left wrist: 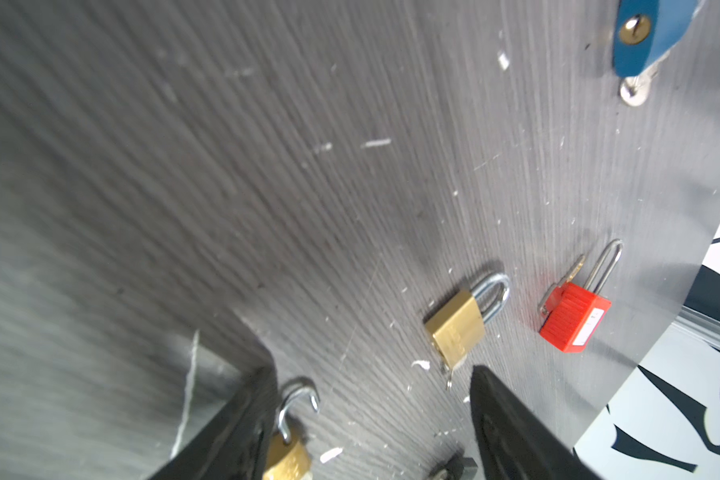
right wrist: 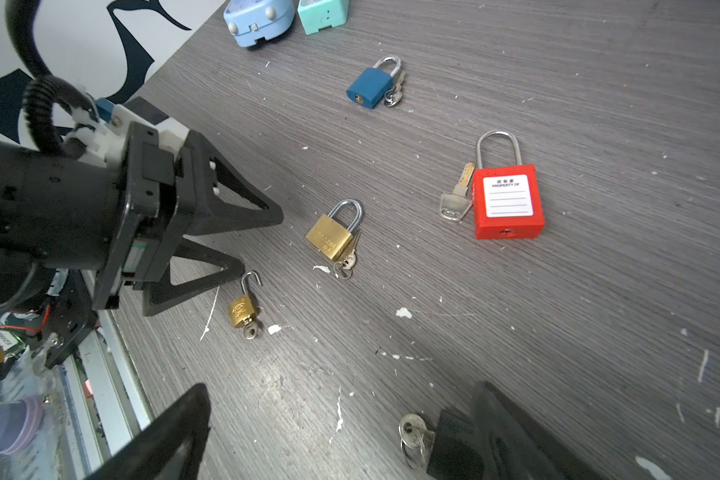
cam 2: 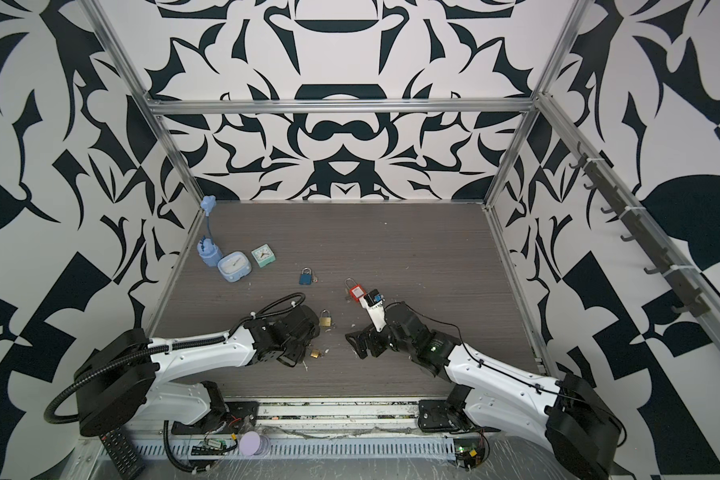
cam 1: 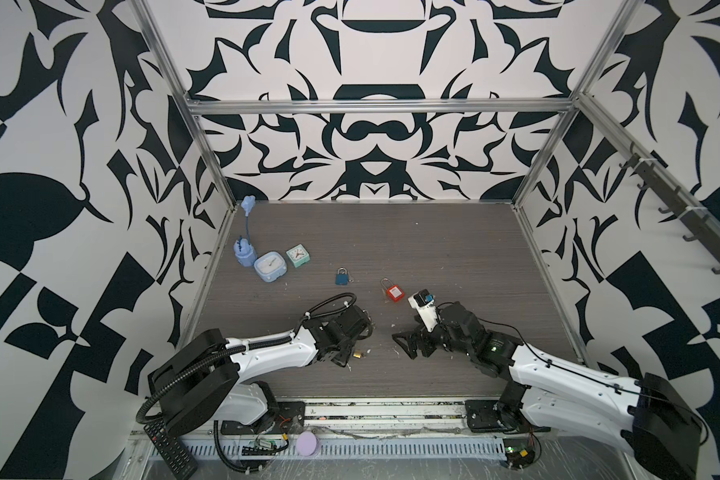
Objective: Lock with the key
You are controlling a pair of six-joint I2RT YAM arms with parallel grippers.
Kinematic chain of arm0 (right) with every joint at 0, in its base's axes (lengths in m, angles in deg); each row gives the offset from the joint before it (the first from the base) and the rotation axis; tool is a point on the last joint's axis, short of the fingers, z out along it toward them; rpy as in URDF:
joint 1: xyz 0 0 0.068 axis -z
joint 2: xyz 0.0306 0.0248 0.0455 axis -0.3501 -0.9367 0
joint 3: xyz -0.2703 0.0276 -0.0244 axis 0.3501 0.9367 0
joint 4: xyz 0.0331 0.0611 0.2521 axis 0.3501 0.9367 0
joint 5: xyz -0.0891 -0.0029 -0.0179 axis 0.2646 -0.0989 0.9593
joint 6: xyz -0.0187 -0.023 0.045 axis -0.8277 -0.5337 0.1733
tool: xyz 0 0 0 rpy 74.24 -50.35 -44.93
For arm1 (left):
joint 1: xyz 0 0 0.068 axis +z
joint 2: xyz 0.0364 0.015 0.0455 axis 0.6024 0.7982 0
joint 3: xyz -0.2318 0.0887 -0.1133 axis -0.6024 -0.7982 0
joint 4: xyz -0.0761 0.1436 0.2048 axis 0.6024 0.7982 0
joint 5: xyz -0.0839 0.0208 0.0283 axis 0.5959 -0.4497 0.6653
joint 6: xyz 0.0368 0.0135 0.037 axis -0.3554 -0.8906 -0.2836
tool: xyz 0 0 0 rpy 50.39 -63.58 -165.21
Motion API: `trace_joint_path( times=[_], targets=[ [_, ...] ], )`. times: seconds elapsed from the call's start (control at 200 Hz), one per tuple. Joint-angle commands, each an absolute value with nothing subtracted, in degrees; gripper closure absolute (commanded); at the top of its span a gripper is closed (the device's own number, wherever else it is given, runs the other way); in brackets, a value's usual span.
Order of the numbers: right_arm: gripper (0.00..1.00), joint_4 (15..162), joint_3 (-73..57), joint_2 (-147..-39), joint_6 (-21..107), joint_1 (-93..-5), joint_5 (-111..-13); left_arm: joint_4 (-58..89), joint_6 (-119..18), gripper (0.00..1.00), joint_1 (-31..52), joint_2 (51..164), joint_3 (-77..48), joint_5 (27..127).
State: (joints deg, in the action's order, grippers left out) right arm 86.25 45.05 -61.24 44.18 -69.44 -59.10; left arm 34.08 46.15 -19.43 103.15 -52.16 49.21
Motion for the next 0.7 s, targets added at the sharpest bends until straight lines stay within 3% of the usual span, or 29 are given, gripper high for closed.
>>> trace_joint_path(
  times=[0.0, 0.205, 0.355, 0.51, 0.695],
  targets=[
    [0.0, 84.0, 43.96, -61.11, 44.79, -69.75, -58.75, 40.9, 39.98, 0.25, -18.95, 104.49, -51.4, 47.88],
    [0.0, 83.08, 44.37, -61.93, 44.83, -69.8, -58.98, 56.96, 27.31, 0.25, -19.31, 102.83, -40.35, 50.21],
    [0.0, 81.78, 45.17, -62.43, 45.23, -69.84, -58.66, 66.83, 36.07, 0.26, -22.73, 104.26, -34.55, 55.15],
    [0.01, 80.2, 46.81, -61.27, 46.65, -69.86, -58.31, 68.77, 44.71, 0.3, -23.23, 108.4, -32.59, 62.1],
    [0.02, 80.28, 48.6, -58.6, 45.84, -69.85, -58.78, 68.71, 49.51, 0.31, -23.53, 112.64, -29.2, 62.76]
  ],
)
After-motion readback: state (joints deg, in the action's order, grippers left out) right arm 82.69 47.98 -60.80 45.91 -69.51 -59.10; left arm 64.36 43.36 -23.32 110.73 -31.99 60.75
